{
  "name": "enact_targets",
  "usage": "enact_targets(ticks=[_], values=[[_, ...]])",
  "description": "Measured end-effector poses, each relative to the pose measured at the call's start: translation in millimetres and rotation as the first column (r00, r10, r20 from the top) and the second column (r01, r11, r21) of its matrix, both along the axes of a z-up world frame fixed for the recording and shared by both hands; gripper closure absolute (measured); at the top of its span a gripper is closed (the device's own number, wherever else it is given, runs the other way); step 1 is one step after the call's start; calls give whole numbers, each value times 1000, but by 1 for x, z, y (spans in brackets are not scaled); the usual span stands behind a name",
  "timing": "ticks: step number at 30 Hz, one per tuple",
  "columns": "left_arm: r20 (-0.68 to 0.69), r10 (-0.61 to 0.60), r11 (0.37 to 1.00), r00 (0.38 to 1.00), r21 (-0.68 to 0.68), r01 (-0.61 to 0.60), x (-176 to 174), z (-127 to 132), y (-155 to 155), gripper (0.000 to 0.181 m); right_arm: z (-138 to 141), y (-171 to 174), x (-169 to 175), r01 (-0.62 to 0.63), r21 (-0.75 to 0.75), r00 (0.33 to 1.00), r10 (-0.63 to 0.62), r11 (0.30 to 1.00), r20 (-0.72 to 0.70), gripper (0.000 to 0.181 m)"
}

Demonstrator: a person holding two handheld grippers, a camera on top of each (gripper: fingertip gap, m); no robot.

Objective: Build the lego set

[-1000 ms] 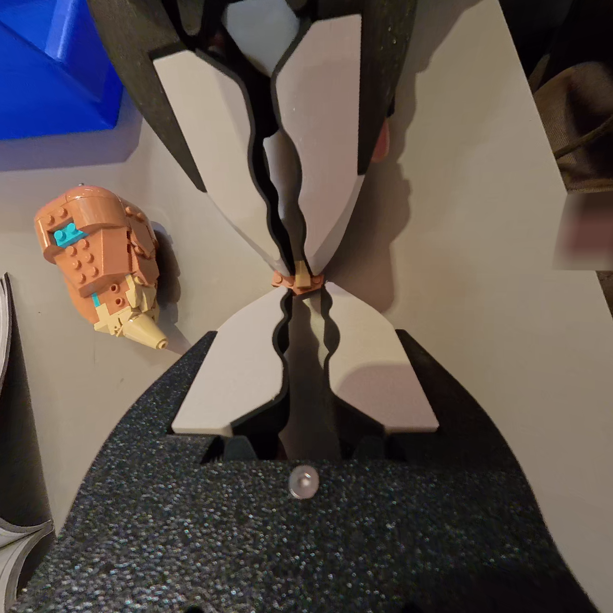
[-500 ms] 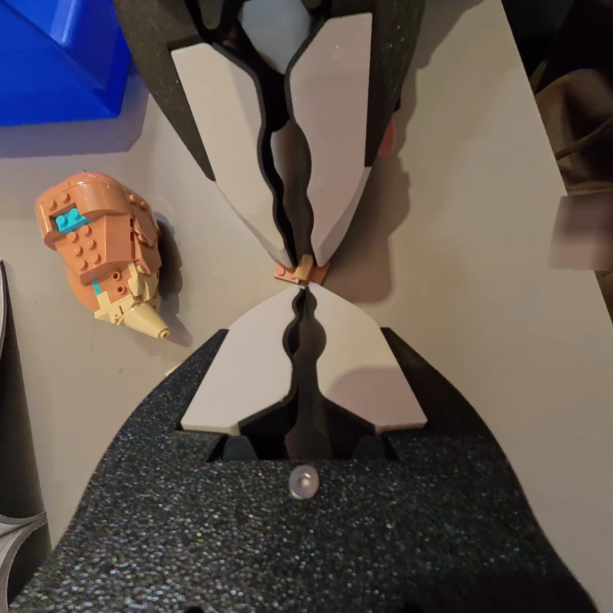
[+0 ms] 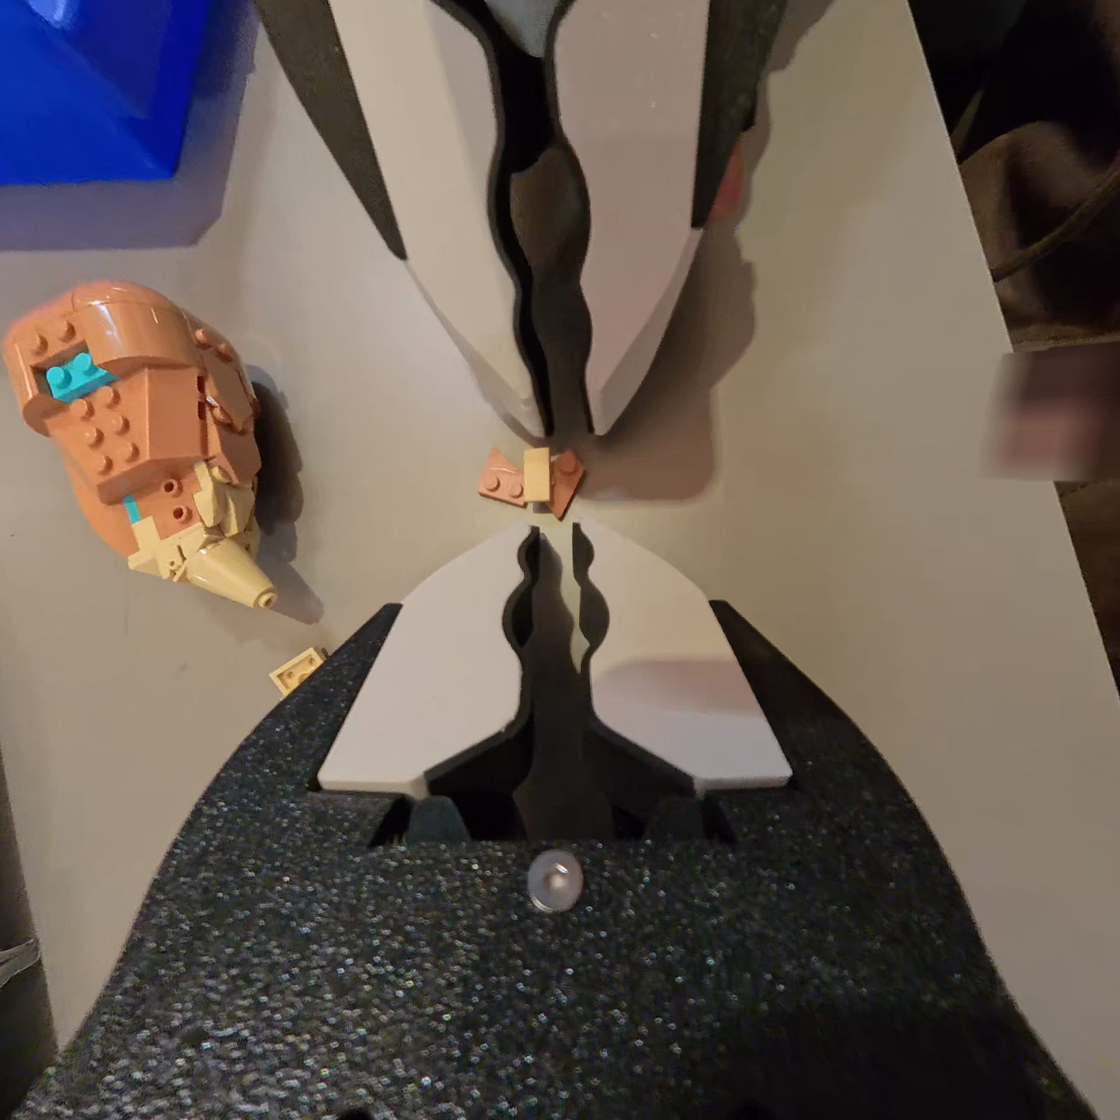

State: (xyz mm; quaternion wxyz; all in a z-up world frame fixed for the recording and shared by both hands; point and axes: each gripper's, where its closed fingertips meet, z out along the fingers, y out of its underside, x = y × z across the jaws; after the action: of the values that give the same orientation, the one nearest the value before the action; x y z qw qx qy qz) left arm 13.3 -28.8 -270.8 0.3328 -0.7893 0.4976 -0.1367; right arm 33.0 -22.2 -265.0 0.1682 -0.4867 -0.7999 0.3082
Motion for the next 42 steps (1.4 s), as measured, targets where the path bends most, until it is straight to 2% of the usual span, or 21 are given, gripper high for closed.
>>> enact_targets(ticks=[1,14,20,27,32,36,42], values=[[1,4,1000,1000,1,-4,1,0,1,171,-1,-2,0,-3,1,1000,3,1000,6,170],[4,6,1000,1000,12,-6,4,1,1,170,-4,-16,0,-24,-39,1000,24,999,9,170],[2,32,999,999,10,-32,0,1,0,162,-5,-23,-3,-25,-52,1000,25,998,5,168],[83,153,988,985,-25,-151,-2,5,0,158,3,-17,1,15,-34,1000,-15,999,-15,168],[129,251,968,959,-58,-245,-5,7,-1,157,-3,-12,1,58,-31,998,-58,998,9,168],[80,250,967,965,-66,-245,-3,0,-3,156,-5,-18,-3,53,-21,999,-53,998,9,169],[82,227,972,970,-75,-221,-1,0,0,155,-6,-24,-9,50,-29,999,-51,998,-7,168]])
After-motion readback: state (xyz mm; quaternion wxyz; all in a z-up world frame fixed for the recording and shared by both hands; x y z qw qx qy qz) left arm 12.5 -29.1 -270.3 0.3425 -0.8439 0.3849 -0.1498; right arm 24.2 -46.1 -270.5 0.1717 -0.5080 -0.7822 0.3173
